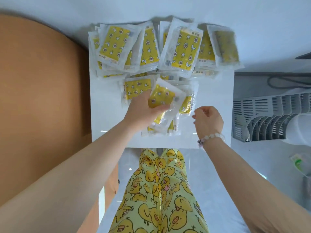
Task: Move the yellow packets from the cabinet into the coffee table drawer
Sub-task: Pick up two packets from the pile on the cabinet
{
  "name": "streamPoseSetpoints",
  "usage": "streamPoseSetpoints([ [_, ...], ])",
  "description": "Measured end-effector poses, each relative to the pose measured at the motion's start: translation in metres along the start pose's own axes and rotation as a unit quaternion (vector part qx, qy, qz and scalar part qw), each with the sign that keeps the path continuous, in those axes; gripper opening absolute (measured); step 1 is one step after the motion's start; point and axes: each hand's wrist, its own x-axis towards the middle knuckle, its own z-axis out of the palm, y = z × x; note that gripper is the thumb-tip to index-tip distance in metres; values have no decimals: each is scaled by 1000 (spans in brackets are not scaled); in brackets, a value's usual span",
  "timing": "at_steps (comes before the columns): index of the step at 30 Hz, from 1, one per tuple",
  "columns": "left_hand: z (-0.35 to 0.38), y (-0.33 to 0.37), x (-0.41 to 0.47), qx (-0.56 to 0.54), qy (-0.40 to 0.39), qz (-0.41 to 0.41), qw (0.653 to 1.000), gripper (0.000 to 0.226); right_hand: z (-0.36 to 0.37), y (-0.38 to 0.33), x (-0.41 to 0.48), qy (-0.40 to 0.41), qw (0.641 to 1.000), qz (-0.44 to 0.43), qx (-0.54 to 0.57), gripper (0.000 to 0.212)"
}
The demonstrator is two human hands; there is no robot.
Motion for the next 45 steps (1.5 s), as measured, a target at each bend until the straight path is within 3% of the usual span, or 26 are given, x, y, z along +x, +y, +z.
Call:
streamPoseSetpoints([
  [2, 0, 17, 7, -64, 24, -10, 998, 31, 3, -10, 1, -27, 999, 8, 43, 14],
  [5, 8, 34, 12, -120, 16, -27, 992, 30, 5, -27, 4, -96, 977, 73, 177, 39],
  [8, 23, 43, 10, -144, -1, -46, 988, 25, 3, -40, 4, -226, 909, 114, 332, 53],
  [10, 32, 45, 10, -166, 16, -61, 984, 28, 0, -42, 1, -272, 885, 107, 362, 52],
  [12, 38, 47, 12, -175, 25, -71, 982, 31, -3, -41, 0, -288, 892, 90, 337, 45],
  [15, 45, 51, 11, -122, 44, -59, 990, 33, -1, -37, 4, -263, 912, 84, 302, 43],
  [21, 51, 54, 9, 89, 118, 22, 989, 26, 17, -36, 11, -199, 926, 129, 294, 78],
  [24, 39, 53, 14, 179, 41, 49, 982, 35, 16, -30, 17, -151, 938, 145, 275, 71],
  [27, 15, 50, 12, 68, -99, 19, 993, 38, 9, -27, 23, -137, 950, 131, 249, 63],
  [29, 5, 38, 7, 56, -109, -7, 992, 42, 4, -24, 29, -119, 955, 129, 240, 70],
  [31, 1, 19, -1, 122, -67, 10, 990, 42, -1, -19, 33, -100, 959, 136, 229, 64],
  [33, 3, 0, -9, 233, -47, 46, 970, 49, -7, -12, 35, -83, 964, 140, 212, 48],
  [36, 9, -26, -13, 353, -30, 81, 932, 63, -10, 0, 34, -74, 966, 147, 201, 41],
  [43, 35, -42, -6, 435, 35, 112, 893, 68, -12, 19, 26, -61, 960, 174, 211, 32],
  [45, 39, -45, -3, 474, 46, 120, 871, 71, -13, 22, 24, -58, 958, 181, 213, 40],
])
